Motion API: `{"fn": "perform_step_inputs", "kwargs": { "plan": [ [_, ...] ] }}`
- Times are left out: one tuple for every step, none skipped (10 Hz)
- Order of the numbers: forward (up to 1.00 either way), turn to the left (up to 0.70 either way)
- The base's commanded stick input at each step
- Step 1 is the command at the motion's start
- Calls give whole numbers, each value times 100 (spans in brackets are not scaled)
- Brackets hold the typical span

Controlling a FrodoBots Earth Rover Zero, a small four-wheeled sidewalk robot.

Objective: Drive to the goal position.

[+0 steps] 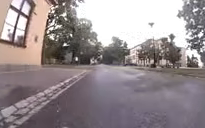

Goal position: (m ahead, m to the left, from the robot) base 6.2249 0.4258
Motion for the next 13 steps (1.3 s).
{"fn": "perform_step_inputs", "kwargs": {
  "plan": [
    [70,0],
    [70,0],
    [70,0],
    [70,0],
    [70,0],
    [70,0],
    [70,0],
    [70,0],
    [70,0],
    [70,0],
    [70,0],
    [70,0],
    [70,0]
  ]
}}
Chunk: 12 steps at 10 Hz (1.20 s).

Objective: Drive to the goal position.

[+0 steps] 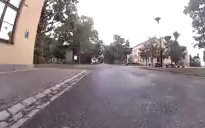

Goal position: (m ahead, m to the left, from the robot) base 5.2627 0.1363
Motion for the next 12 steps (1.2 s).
{"fn": "perform_step_inputs", "kwargs": {
  "plan": [
    [70,0],
    [70,0],
    [70,0],
    [70,0],
    [70,0],
    [70,0],
    [70,0],
    [70,0],
    [70,0],
    [70,0],
    [70,0],
    [70,0]
  ]
}}
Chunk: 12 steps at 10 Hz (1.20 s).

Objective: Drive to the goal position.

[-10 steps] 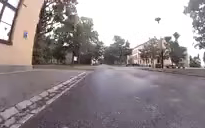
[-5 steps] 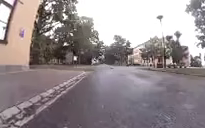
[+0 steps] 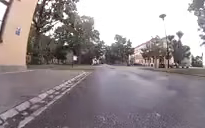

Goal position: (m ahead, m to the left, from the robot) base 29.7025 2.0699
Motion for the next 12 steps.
{"fn": "perform_step_inputs", "kwargs": {
  "plan": [
    [70,0],
    [70,0],
    [70,0],
    [70,0],
    [70,0],
    [70,-18],
    [70,-28],
    [70,-18],
    [70,-14],
    [70,-28],
    [70,-28],
    [70,-4]
  ]
}}
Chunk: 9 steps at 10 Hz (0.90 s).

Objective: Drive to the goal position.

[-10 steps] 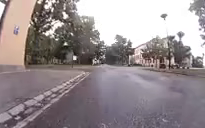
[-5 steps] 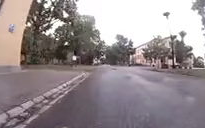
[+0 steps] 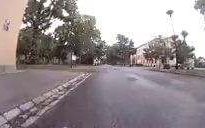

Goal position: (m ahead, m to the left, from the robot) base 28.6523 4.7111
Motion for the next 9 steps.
{"fn": "perform_step_inputs", "kwargs": {
  "plan": [
    [70,0],
    [70,0],
    [70,0],
    [70,0],
    [70,0],
    [70,0],
    [70,0],
    [70,0],
    [70,0]
  ]
}}
